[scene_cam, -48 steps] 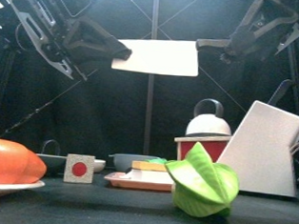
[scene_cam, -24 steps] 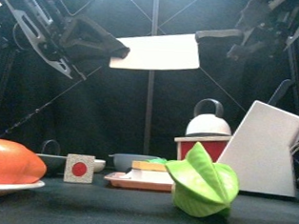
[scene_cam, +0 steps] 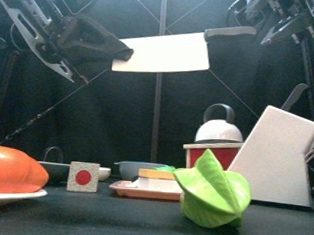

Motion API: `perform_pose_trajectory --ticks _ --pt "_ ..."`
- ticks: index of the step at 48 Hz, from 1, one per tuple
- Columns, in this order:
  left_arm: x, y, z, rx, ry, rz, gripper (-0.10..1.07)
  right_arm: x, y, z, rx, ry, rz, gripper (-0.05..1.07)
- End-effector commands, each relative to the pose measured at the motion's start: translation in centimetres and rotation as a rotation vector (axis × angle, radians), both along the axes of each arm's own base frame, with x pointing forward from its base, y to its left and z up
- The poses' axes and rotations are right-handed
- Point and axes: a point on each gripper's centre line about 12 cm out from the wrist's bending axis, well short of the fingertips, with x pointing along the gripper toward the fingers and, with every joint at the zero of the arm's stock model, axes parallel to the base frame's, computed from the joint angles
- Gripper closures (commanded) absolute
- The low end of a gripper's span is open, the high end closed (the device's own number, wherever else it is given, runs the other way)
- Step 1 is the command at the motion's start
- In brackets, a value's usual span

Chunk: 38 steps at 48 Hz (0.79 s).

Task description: Regrasp cleaver

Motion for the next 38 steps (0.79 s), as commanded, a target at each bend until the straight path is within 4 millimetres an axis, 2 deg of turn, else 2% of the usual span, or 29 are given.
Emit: perform_pose_trajectory --ticks 1,6,10,16,20,25,28,38 --pt "0.3 -0.1 1.1 -0.006 -0.036 -0.002 0.59 0.4 -1.8 0.0 0.060 0.074 -0.033 0.21" --pt "0.3 -0.1 1.0 -0.005 -0.033 -0.001 0.59 1.2 -3.1 -1.3 0.043 0.200 0.025 0.22" --pt "0.3 -0.1 1.0 -0.005 -0.033 -0.002 0.59 2.8 -4.2 -1.4 -0.021 0.256 0.134 0.22" --pt "0.3 -0.1 1.1 -0.005 -0.035 -0.004 0.59 5.5 -5.2 -0.6 -0.267 0.255 0.449 0.22" --pt "0.3 -0.1 1.1 -0.004 -0.035 -0.003 0.59 7.2 -4.4 -0.3 -0.420 0.214 0.621 0.22" --pt "0.2 -0.1 1.0 -0.004 -0.034 -0.005 0.59 9.0 -2.5 -0.4 -0.567 0.086 0.685 0.22" --pt "0.3 -0.1 1.0 -0.004 -0.034 -0.004 0.59 9.2 -1.4 -0.5 -0.615 0.013 0.699 0.22" --pt "0.3 -0.2 1.0 -0.005 -0.035 -0.005 0.59 7.9 1.4 -0.8 -0.698 -0.270 0.694 0.22"
